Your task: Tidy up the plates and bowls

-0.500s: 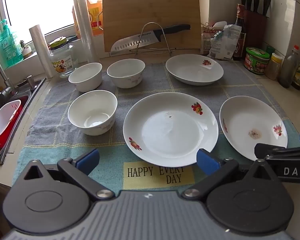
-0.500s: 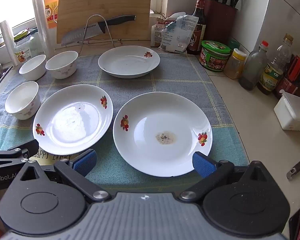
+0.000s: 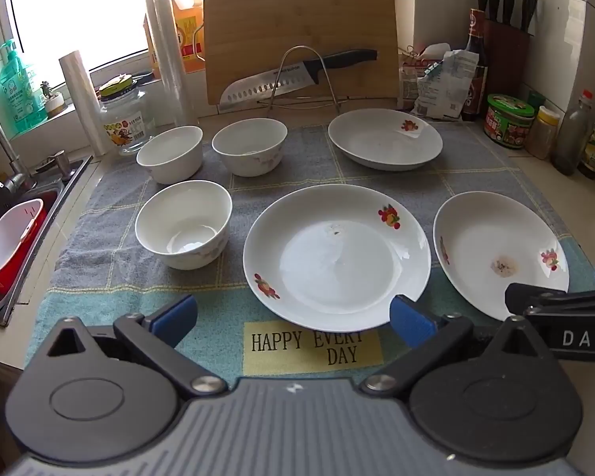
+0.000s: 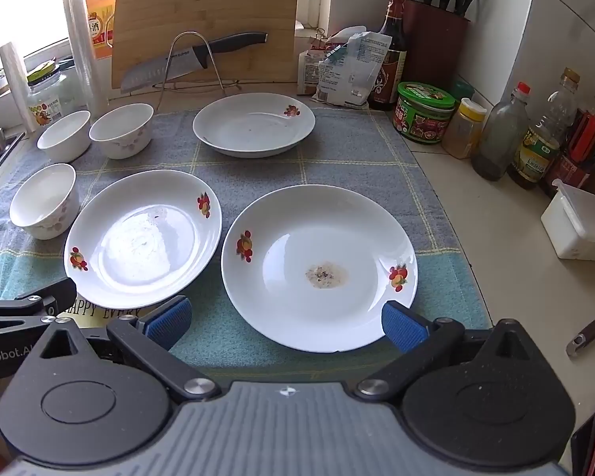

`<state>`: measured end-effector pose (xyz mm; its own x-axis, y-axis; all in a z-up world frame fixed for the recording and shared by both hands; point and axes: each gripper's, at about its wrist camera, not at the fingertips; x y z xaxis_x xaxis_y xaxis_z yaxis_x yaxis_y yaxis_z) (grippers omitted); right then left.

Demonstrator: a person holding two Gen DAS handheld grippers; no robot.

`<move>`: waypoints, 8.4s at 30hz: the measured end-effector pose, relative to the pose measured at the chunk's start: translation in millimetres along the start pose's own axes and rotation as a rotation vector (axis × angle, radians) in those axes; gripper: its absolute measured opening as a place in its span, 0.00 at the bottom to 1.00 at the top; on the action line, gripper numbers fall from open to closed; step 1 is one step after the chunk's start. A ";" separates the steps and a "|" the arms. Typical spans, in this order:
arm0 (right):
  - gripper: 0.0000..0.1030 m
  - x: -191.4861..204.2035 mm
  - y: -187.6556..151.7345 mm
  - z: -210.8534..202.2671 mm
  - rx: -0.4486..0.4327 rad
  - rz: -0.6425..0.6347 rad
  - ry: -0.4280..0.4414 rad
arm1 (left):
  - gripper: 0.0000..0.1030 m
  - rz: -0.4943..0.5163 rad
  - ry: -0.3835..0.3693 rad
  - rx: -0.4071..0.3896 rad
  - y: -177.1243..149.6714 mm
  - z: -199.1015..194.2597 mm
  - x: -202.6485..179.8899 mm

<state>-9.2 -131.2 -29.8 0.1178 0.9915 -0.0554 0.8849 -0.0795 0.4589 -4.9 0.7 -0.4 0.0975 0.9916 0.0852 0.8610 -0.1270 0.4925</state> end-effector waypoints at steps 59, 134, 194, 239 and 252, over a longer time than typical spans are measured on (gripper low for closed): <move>1.00 0.2 1.7 -3.7 -0.009 0.000 -0.020 | 0.99 0.002 -0.001 0.003 6.3 -2.0 0.4; 1.00 -129.5 92.6 116.2 -0.035 -0.412 0.270 | 0.99 0.388 -0.298 -0.106 -32.1 65.8 -134.5; 0.98 -140.2 121.4 147.9 0.093 -0.558 0.576 | 0.98 0.437 -0.355 -0.065 8.4 95.7 -163.4; 0.97 -212.3 212.7 214.1 0.015 -0.426 0.462 | 0.98 0.504 -0.342 -0.059 120.5 174.2 -216.7; 0.99 -208.0 213.5 218.4 0.013 -0.423 0.423 | 0.98 0.490 -0.341 -0.052 123.2 180.0 -214.8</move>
<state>253.6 -377.0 -114.0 -0.4332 0.8922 0.1279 0.8216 0.3326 0.4629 170.0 -223.4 -113.9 0.6394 0.7681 0.0345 0.6503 -0.5642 0.5087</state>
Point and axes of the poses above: each gripper's, at about its wrist camera, not at the fingertips, and z roughly the way its jaws point, x to its left, y to its top, and after that the axes turned 13 degrees about x, right-handed
